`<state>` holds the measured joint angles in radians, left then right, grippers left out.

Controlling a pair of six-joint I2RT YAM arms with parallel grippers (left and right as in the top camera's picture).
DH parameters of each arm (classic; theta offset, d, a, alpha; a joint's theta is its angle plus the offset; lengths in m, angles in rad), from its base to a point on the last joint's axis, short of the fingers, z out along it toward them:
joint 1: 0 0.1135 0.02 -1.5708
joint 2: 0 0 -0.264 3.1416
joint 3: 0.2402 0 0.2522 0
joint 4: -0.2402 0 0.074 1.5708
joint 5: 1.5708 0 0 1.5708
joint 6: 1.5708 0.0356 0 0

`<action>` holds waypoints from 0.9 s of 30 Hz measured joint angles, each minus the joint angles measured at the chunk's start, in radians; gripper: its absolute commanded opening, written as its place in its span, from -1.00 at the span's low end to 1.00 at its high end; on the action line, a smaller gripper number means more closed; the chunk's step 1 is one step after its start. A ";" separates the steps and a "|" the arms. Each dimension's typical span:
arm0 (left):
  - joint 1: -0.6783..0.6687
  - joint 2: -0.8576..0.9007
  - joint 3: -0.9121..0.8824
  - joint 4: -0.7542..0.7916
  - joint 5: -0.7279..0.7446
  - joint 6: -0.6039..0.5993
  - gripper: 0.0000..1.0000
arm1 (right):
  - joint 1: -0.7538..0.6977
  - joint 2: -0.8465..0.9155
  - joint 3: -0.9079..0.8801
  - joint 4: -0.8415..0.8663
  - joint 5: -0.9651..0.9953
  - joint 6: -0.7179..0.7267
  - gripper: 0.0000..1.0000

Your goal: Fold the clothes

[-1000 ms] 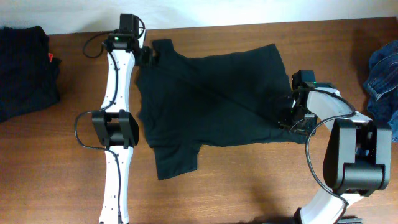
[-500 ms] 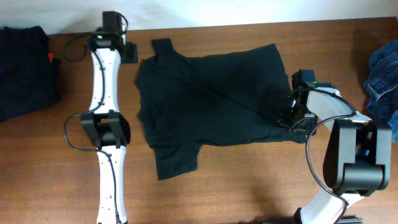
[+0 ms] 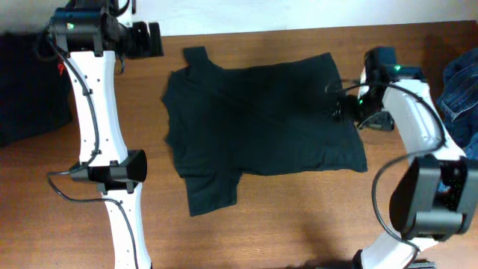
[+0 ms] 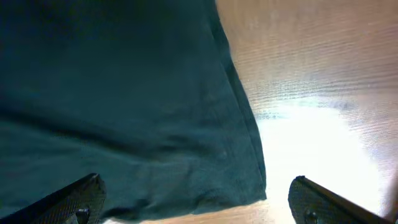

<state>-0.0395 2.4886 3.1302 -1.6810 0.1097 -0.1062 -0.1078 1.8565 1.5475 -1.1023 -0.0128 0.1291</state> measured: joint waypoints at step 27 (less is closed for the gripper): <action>-0.332 -0.412 -1.182 0.201 -0.107 -0.179 0.99 | 0.000 -0.019 0.021 -0.112 -0.058 -0.108 0.97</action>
<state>-0.3710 2.0769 1.9484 -1.4803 0.0025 -0.2848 -0.1078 1.8370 1.5688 -1.2140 -0.0708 0.0212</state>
